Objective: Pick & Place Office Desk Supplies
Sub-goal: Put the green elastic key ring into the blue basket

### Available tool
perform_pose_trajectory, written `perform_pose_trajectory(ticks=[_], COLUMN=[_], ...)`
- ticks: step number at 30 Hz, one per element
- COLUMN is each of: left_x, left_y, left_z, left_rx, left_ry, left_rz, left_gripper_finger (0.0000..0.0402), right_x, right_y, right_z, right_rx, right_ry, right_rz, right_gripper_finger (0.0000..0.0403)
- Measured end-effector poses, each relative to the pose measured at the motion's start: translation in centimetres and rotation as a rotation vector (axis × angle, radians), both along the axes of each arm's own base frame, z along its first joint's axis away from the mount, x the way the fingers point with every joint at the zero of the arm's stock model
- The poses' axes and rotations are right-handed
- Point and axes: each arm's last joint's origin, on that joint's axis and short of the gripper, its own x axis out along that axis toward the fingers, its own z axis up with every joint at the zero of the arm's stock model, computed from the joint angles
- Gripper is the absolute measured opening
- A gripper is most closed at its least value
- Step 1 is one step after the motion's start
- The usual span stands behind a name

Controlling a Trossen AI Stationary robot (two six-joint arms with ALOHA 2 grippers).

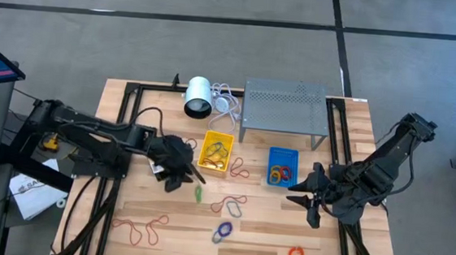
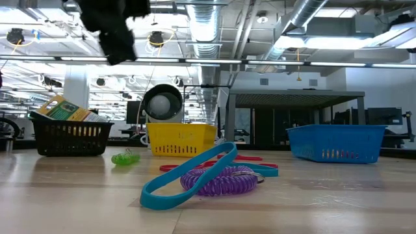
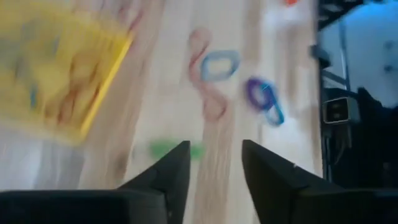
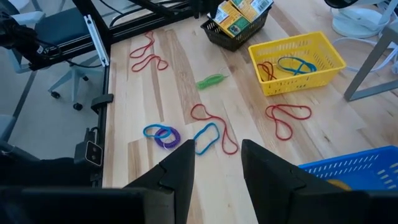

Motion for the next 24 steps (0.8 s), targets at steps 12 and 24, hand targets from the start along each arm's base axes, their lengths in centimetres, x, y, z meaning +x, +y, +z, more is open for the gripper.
perform_pose_trajectory(ticks=[12, 24], left_x=[1.1, -2.1], left_y=[1.4, 6.6], left_z=[0.7, -1.7], left_rx=[0.308, 0.03], left_ry=[-0.203, -0.628], left_rz=[-0.087, 0.087], left_gripper_finger=[0.015, 0.0131], right_x=[-1.1, -9.1], right_y=[-5.8, -11.4], right_z=[0.4, 3.5], right_rx=[0.028, 0.156], right_ry=[0.015, -0.232], right_rz=[-0.39, -0.247], right_gripper_finger=[0.0127, 0.0127])
